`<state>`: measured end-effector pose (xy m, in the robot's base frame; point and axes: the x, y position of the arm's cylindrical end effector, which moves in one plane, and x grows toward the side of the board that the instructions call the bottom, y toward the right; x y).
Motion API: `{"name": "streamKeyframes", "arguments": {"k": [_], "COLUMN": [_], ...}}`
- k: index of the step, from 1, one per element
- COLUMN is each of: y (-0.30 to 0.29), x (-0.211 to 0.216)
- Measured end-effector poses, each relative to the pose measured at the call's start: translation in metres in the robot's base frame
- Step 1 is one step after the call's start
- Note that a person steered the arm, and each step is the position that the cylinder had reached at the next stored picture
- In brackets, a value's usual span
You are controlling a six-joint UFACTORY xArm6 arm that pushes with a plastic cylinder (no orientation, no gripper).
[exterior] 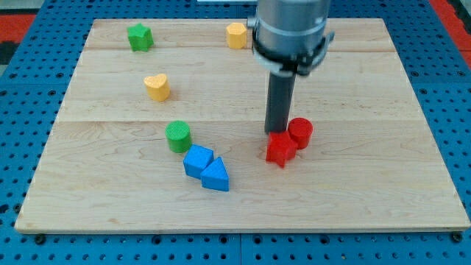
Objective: Push the red star towards the right side of the red circle
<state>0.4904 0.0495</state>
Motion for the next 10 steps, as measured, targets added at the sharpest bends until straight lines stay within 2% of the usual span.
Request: {"name": "streamKeyframes", "arguments": {"k": [1,2,3,4,5,6,8,9,10], "y": [0.003,-0.032,-0.037,-0.003,0.031,0.067,0.115,0.110,0.133], "x": [0.035,0.049,0.078,0.076,0.051,0.054,0.023,0.056,0.057]}}
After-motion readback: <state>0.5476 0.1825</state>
